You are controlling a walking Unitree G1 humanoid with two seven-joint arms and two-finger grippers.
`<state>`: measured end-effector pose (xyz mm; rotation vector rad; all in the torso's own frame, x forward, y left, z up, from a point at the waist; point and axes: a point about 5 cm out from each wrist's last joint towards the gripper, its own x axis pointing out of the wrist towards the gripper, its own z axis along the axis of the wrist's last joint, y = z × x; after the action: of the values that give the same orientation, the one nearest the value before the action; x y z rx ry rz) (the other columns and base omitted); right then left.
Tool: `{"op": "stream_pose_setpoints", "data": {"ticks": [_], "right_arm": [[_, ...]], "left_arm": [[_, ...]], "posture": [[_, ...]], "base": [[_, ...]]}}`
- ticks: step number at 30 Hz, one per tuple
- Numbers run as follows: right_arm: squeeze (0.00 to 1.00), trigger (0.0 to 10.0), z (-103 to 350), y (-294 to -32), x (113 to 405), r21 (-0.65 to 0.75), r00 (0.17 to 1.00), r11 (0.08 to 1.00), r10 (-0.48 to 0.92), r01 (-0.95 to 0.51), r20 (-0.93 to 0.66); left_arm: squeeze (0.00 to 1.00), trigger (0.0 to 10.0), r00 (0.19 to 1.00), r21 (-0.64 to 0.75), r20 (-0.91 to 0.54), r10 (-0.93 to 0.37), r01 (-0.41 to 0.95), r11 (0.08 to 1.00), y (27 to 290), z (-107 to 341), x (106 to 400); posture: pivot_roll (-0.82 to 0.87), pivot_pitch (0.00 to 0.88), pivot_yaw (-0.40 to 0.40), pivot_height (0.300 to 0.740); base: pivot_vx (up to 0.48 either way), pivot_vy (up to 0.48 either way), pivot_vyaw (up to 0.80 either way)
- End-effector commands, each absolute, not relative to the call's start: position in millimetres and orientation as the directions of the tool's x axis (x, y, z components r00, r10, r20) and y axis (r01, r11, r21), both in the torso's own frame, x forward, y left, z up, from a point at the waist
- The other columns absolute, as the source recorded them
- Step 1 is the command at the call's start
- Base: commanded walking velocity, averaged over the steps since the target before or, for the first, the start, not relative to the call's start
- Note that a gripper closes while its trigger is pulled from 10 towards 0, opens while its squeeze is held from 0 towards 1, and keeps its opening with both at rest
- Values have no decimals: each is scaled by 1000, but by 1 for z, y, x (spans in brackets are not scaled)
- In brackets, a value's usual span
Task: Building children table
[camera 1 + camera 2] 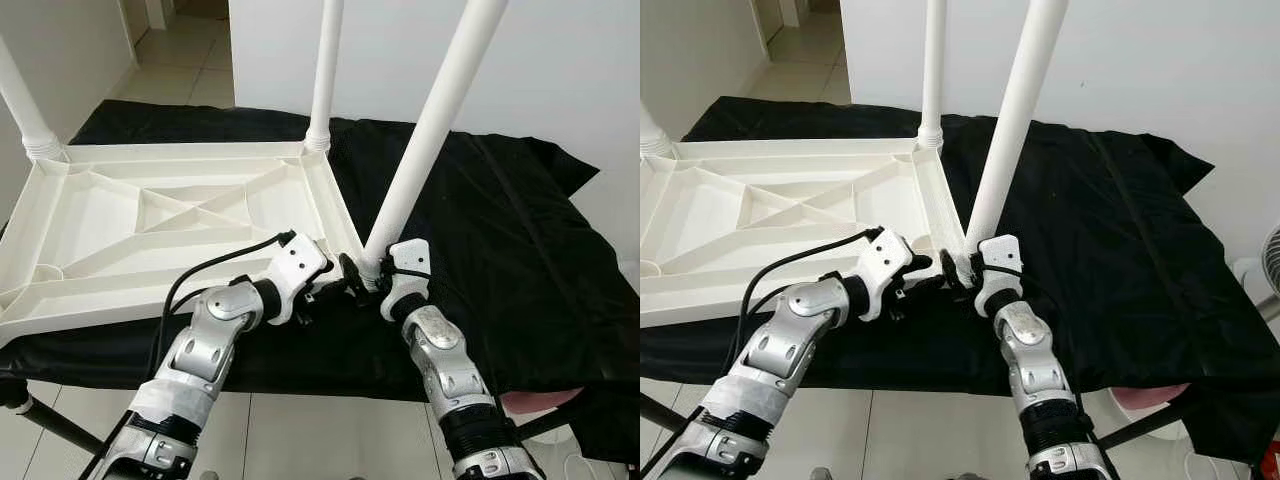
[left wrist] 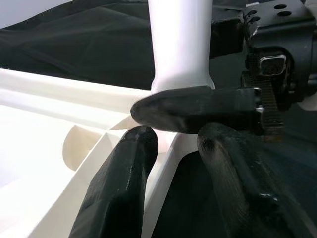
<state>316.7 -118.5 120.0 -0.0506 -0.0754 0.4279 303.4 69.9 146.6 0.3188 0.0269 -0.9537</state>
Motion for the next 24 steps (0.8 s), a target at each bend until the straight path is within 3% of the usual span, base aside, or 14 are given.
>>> {"op": "stream_pose_setpoints", "data": {"ticks": [1,15,16,18,19,24], "right_arm": [[0,10000,120,-123,320,-64,893,894,448,-444,52],[0,10000,118,-139,335,-163,776,765,630,-624,-17],[0,3922,118,-139,336,-181,766,751,642,-635,-25],[0,3412,119,-140,338,-187,755,738,655,-648,-32],[0,0,119,-141,339,-192,748,730,663,-656,-35],[0,0,119,-144,340,-194,742,723,670,-663,-37]], "left_arm": [[0,10000,648,266,-141,-749,753,601,73,147,306],[0,10000,626,266,-153,-765,772,578,72,145,301],[0,10000,617,263,-155,-771,778,570,72,144,300],[0,10000,605,262,-157,-780,787,558,71,144,297],[0,10000,593,258,-157,-789,796,547,70,144,295],[0,10000,556,248,-159,-816,822,512,68,143,287]], "posture": [[-10,0,-72,740],[-6,0,-72,740],[-3,0,-74,740],[-2,0,-75,740],[2,0,-80,740],[1,0,-84,740]], "base": [[0,0,0],[0,0,0],[0,0,0],[0,0,0],[0,0,0],[0,0,0]]}}
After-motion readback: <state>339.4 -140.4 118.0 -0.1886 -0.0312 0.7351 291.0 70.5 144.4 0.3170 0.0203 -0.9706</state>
